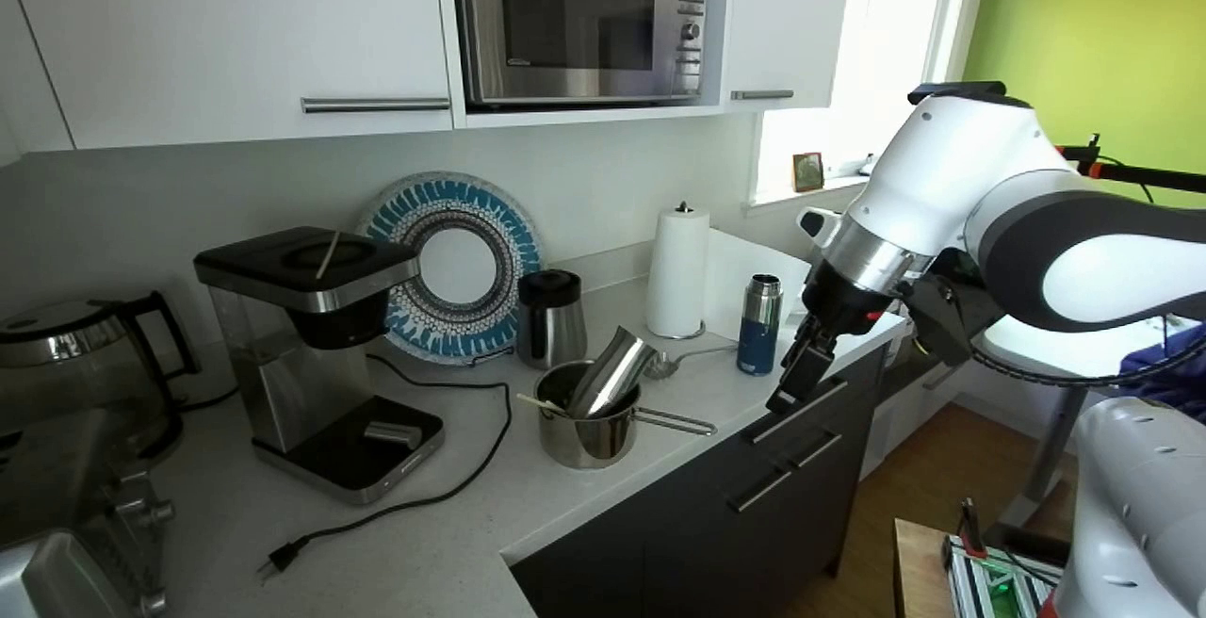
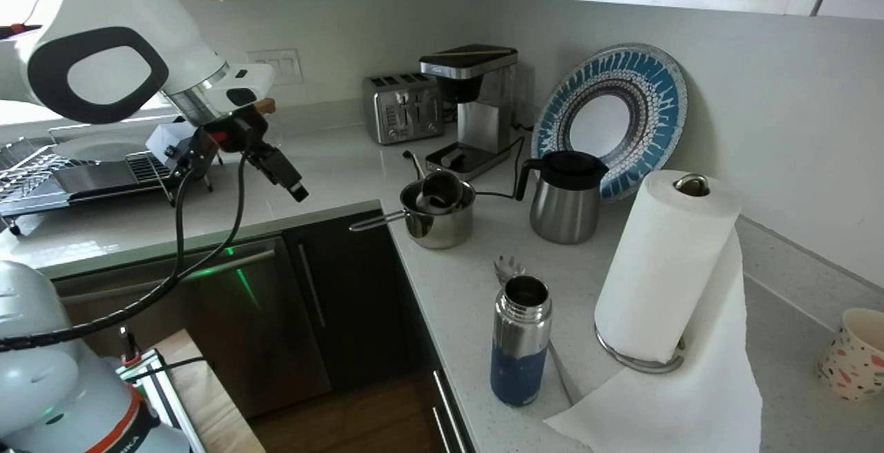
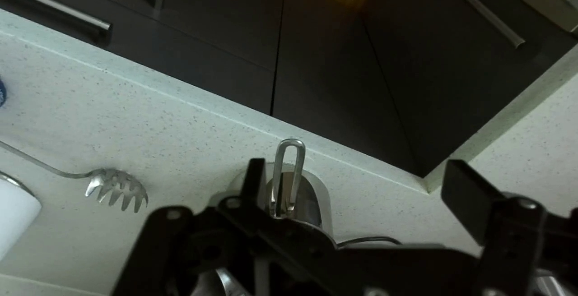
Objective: Remove the silver cup from the pot
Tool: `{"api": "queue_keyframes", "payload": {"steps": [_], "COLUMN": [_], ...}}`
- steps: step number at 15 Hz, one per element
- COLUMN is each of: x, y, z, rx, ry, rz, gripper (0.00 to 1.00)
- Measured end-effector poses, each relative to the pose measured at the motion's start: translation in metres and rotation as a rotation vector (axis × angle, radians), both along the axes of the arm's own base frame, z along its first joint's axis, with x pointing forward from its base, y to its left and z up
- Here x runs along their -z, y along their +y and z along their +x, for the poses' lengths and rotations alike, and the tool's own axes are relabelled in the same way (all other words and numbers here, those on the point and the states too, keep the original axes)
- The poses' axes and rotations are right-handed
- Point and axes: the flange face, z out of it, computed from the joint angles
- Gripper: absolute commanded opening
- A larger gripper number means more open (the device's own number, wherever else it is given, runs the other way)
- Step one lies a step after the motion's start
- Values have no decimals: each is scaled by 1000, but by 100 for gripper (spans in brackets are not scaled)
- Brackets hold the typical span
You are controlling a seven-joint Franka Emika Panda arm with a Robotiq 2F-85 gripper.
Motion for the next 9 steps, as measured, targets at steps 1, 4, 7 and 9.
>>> {"api": "queue_keyframes", "payload": {"steps": [1, 4, 7, 9], "x": [0, -8, -21, -27], "y": [0, -11, -62, -108], "z": [0, 5, 11, 15], "rx": [0, -61, -130, -178], "ry": [0, -58, -127, -170], "rz": [-1, -26, 1, 64], "gripper": [100, 100, 100, 100]}}
